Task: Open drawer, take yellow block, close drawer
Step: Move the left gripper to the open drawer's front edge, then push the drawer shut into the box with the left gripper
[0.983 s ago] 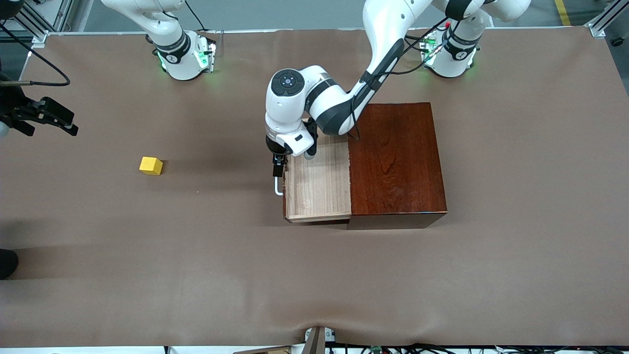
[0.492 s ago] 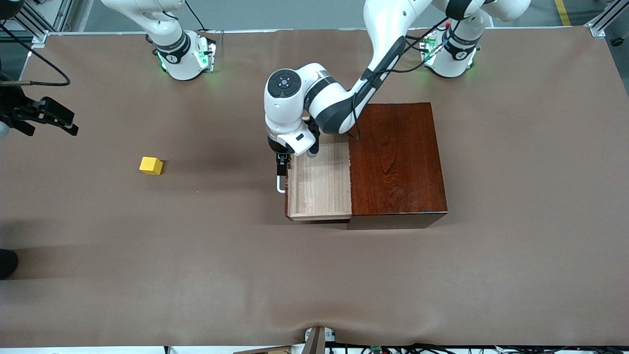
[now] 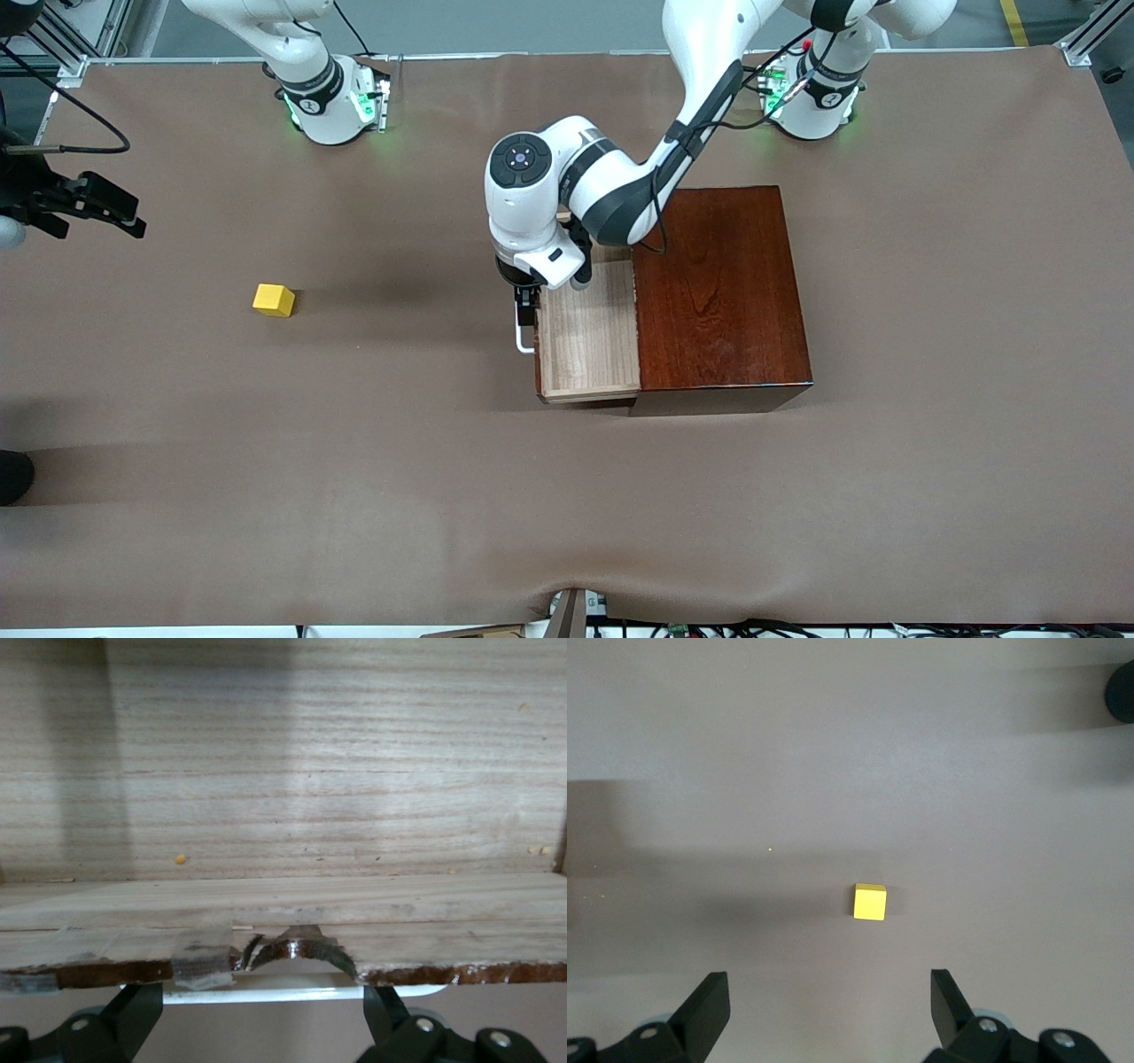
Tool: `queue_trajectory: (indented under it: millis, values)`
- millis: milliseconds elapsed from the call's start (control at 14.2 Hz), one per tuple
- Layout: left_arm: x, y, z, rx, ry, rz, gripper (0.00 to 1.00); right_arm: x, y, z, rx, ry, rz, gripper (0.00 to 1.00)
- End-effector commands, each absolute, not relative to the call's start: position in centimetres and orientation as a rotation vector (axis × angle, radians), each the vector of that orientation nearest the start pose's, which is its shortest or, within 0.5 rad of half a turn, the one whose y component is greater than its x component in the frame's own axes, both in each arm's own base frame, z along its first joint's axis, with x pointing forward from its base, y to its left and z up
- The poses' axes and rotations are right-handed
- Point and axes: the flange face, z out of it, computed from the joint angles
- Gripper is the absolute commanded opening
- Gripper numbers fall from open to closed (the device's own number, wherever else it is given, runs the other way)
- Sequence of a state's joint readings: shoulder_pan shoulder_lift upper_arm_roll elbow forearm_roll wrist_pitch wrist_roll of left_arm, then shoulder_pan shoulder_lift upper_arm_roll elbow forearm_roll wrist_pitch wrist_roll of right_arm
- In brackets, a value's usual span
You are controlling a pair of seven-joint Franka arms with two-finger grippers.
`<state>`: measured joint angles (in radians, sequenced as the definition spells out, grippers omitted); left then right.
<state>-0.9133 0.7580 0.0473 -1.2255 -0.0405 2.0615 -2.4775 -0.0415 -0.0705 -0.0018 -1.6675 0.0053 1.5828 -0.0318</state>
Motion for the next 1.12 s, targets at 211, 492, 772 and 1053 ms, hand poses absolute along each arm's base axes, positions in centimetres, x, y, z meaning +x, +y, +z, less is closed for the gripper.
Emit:
queue_trajectory:
  millis: [211,492,772,1053]
  values:
    - [51.8,-52.3,32.2,2.205,2.306,0.265,1.0,53.2,-2.4,61.7,-3.137,0.05,0.05,1.0]
    - [51.6,-51.4,31.9,2.274,2.329,0.32,1.0,53.2,-2.1,61.7,-3.135,0.101,0.05,1.0]
    - [52.0,-50.2,32.5,2.304,2.343,0.364,1.0,53.3,-2.0,61.7,-3.135,0.096,0.05,1.0]
    - [52.4,-49.0,33.4,2.337,2.351,0.407,1.0,53.3,-2.2,61.7,-3.135,0.099,0.05,1.0]
